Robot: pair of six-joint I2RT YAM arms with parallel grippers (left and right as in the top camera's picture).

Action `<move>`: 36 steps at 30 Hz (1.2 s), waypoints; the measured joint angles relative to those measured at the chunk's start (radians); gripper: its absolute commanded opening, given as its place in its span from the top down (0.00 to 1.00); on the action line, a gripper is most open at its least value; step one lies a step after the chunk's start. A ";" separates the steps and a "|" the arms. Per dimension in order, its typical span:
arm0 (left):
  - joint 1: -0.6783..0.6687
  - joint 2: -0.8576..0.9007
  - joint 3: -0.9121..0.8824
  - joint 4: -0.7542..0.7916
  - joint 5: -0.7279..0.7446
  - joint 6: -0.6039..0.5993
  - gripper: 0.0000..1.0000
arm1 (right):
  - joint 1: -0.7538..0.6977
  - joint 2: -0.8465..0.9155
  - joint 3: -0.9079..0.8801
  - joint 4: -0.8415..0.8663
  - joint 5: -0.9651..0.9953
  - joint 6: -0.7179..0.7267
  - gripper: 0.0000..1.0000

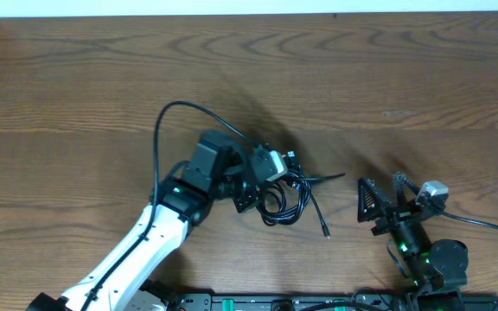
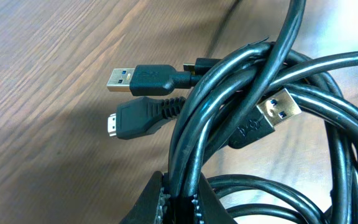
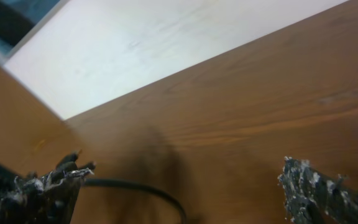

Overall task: Untangle cables
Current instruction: 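Swing the right gripper toward the held coil and open it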

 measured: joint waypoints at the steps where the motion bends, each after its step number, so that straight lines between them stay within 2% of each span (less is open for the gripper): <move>1: 0.020 0.000 0.000 -0.001 0.047 0.000 0.92 | 0.000 0.000 0.000 0.001 -0.023 0.002 0.01; 7: 0.135 0.000 0.000 -0.005 0.362 0.019 0.93 | 0.000 0.017 0.014 -0.030 -0.113 0.001 0.01; 11: 0.190 0.000 0.000 -0.004 0.556 0.023 0.93 | 0.000 0.053 0.065 -0.115 -0.171 -0.029 0.01; 15: 0.205 0.000 0.000 0.005 0.730 0.022 0.93 | 0.000 0.109 0.194 -0.252 -0.210 -0.103 0.01; 18: 0.204 0.000 0.000 0.032 0.809 -0.009 0.92 | 0.000 0.150 0.303 -0.332 -0.246 -0.172 0.01; 22: 0.204 0.000 0.000 0.100 0.855 -0.100 0.93 | 0.000 0.192 0.401 -0.377 -0.315 -0.252 0.01; 27: 0.204 0.000 0.000 0.271 0.879 -0.302 0.92 | 0.000 0.202 0.432 -0.375 -0.381 -0.291 0.01; 31: 0.204 0.000 0.000 0.388 0.864 -0.489 0.93 | 0.000 0.204 0.434 -0.356 -0.401 -0.268 0.01; 36: 0.180 -0.032 0.000 0.425 0.757 -0.598 0.93 | 0.000 0.204 0.436 -0.291 -0.424 -0.195 0.01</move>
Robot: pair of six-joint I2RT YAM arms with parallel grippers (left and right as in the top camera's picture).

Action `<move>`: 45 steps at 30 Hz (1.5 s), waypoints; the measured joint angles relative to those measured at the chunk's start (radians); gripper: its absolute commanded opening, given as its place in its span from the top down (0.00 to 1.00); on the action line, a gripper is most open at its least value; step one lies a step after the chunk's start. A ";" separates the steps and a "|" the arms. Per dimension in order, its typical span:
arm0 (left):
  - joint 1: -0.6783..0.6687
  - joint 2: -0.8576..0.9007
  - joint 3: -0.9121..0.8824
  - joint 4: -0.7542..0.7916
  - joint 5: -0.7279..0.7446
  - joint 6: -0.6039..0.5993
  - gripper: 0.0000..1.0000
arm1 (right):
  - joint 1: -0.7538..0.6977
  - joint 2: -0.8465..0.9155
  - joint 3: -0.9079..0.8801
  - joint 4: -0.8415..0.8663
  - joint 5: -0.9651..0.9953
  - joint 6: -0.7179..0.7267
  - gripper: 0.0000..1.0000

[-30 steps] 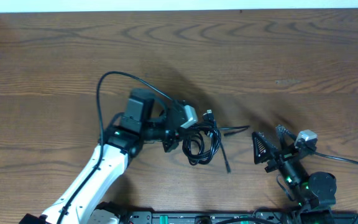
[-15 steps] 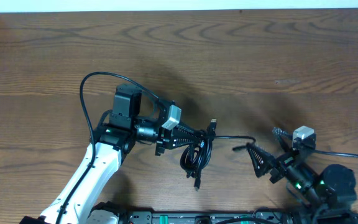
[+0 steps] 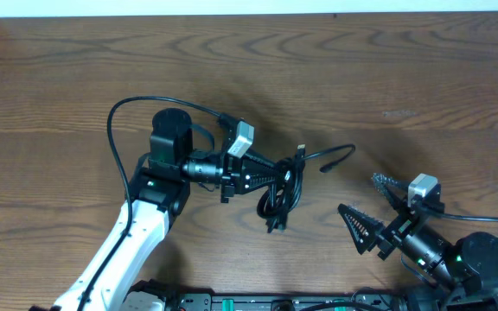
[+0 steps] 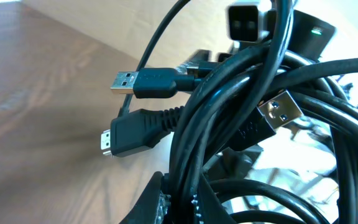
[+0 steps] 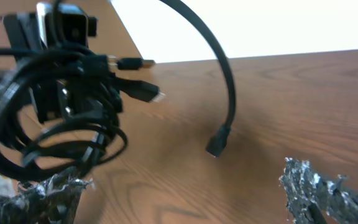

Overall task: Untangle cables
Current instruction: 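Swing the right gripper toward the held coil and open it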

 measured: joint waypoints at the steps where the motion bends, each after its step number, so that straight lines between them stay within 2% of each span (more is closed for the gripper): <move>1: -0.009 -0.016 0.000 0.002 -0.032 -0.011 0.93 | 0.000 0.000 0.000 0.010 -0.003 0.018 0.01; 8: -0.063 -0.138 0.000 0.011 -0.251 -0.037 0.93 | 0.000 0.000 0.000 0.057 -0.012 0.136 0.01; 14: -0.127 -0.209 0.000 0.010 -0.435 0.012 0.93 | 0.000 0.000 0.001 0.159 -0.061 0.216 0.01; 20: -0.220 -0.260 0.000 0.010 -0.653 0.028 0.93 | 0.000 0.000 0.002 0.176 -0.114 0.238 0.01; 25: -0.307 -0.270 0.000 0.005 -0.791 0.052 0.93 | 0.000 0.000 0.002 0.212 -0.204 0.182 0.06; 32: -0.396 -0.273 0.000 -0.028 -0.898 0.068 0.93 | 0.000 0.000 0.002 0.222 -0.319 0.065 0.28; 38: -0.439 -0.295 0.000 -0.029 -0.924 0.071 0.93 | 0.000 0.000 0.002 0.218 -0.353 0.023 0.46; 43: -0.460 -0.301 0.000 -0.029 -0.933 0.070 0.93 | 0.000 0.000 0.002 0.220 -0.362 0.018 0.51; 45: -0.475 -0.301 0.000 -0.029 -0.934 0.070 0.93 | 0.000 0.000 0.002 0.222 -0.367 0.012 0.65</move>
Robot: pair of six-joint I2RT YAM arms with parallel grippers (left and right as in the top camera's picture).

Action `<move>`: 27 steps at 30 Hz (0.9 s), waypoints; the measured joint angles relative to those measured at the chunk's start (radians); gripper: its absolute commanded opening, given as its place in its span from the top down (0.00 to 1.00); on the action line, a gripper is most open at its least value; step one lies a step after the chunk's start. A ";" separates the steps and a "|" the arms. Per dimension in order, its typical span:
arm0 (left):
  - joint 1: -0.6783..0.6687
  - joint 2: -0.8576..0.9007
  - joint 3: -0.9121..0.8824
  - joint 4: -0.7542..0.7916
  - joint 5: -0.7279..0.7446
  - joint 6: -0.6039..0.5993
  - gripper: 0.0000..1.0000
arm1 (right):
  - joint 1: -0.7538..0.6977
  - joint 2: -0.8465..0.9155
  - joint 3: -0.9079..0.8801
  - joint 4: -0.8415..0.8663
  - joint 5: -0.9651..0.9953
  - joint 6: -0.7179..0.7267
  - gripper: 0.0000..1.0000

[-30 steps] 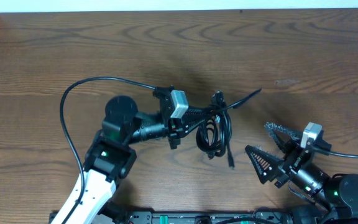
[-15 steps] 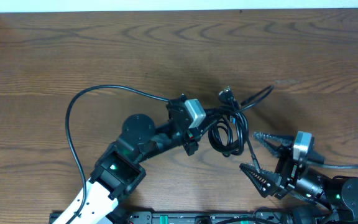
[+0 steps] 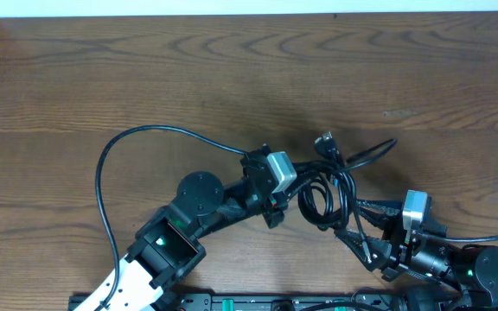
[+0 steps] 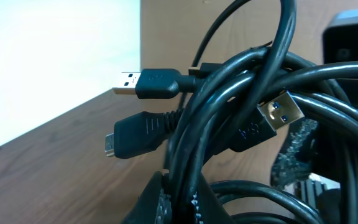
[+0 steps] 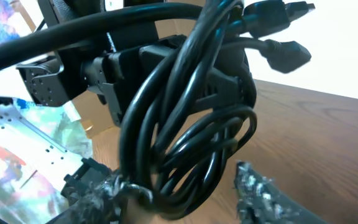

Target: Untangle cables

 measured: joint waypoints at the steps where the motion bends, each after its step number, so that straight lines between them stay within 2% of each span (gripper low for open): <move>1: -0.010 0.000 0.000 0.000 -0.003 0.000 0.93 | 0.000 0.000 0.000 0.001 -0.004 -0.002 0.73; 3: -0.025 0.000 0.000 -0.002 -0.012 0.000 0.93 | 0.000 0.000 0.001 0.002 -0.012 -0.005 0.91; 4: -0.030 0.000 0.000 -0.002 -0.021 0.000 0.93 | 0.000 0.000 0.002 0.002 -0.018 -0.007 0.98; 5: -0.032 0.000 0.000 -0.002 -0.029 0.000 0.93 | 0.001 0.000 0.002 0.002 -0.021 -0.007 0.99; 27: -0.064 -0.078 0.000 -0.074 -0.208 -0.079 0.93 | 0.001 0.000 0.002 -0.002 -0.006 -0.005 0.99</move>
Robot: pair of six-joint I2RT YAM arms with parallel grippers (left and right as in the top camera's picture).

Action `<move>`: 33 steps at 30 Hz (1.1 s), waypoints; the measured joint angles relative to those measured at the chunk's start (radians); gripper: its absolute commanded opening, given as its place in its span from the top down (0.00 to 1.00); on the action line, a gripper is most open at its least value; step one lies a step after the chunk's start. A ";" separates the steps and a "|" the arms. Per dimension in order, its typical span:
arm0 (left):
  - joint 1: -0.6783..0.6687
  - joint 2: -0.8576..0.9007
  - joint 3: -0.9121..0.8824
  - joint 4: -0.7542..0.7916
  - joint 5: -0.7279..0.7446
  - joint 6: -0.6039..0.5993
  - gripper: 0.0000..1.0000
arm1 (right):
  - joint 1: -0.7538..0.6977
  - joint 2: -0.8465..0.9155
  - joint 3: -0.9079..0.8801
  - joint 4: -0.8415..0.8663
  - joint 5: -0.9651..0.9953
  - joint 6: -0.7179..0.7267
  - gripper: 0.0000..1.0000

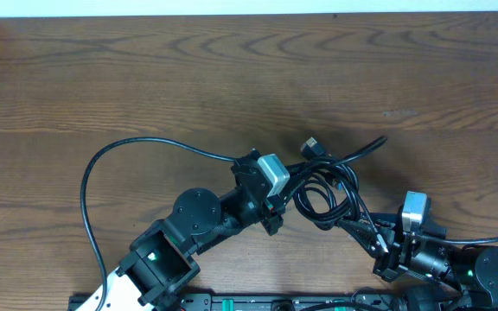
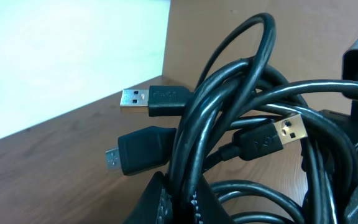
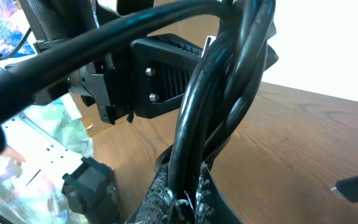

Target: Untangle cables

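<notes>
A tangled bundle of black cables (image 1: pixel 322 190) hangs above the wooden table (image 1: pixel 232 78) between both arms. My left gripper (image 2: pixel 180 202) is shut on several strands of the cable bundle (image 2: pixel 241 143) from the left, with USB plugs (image 2: pixel 154 99) sticking out beside it. My right gripper (image 3: pixel 184 193) is shut on strands of the same cable bundle (image 3: pixel 222 106) from the lower right. In the overhead view my left gripper (image 1: pixel 277 206) and my right gripper (image 1: pixel 363 235) sit on opposite sides of the coil. One loose end (image 1: pixel 311 143) points up and left.
The left arm's own black cord (image 1: pixel 128 160) loops out over the table to the left. The right arm's wrist camera (image 1: pixel 413 207) sits just right of the bundle. A pale wall strip (image 1: pixel 232 7) runs along the table's far edge.
My right gripper was open around the lower coils of the bundle and is now shut on them. The bundle and left gripper have shifted slightly left and down.
My left gripper was shut on the bundle lying on the table, with the right gripper open and apart. Then the bundle hung lifted at table centre. Then it was at the right gripper's open fingers, and now both grippers hold it.
</notes>
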 measured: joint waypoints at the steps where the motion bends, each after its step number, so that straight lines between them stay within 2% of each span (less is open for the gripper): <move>1: 0.000 -0.002 0.000 -0.004 -0.001 -0.001 0.93 | 0.000 0.000 0.000 -0.001 0.000 0.000 0.98; 7: 0.004 -0.018 0.000 -0.011 -0.038 -0.003 0.93 | 0.000 0.001 0.000 -0.008 0.000 0.001 0.74; 10: 0.010 -0.033 0.000 -0.011 -0.062 -0.004 0.93 | 0.000 0.001 0.000 -0.006 -0.001 -0.002 0.53; 13: 0.010 -0.044 0.000 -0.011 -0.069 -0.004 0.93 | 0.000 0.001 0.000 -0.007 -0.001 -0.003 0.44; 21: 0.010 -0.075 0.000 -0.041 -0.076 -0.004 0.93 | 0.000 0.001 0.000 -0.009 -0.050 -0.041 0.41; 29: 0.010 -0.078 0.000 -0.045 -0.076 -0.045 0.93 | 0.000 0.001 0.000 0.017 -0.090 -0.069 0.45; 33: 0.005 -0.078 0.000 -0.049 -0.050 -0.076 0.93 | 0.000 0.001 0.000 0.024 -0.086 -0.076 0.51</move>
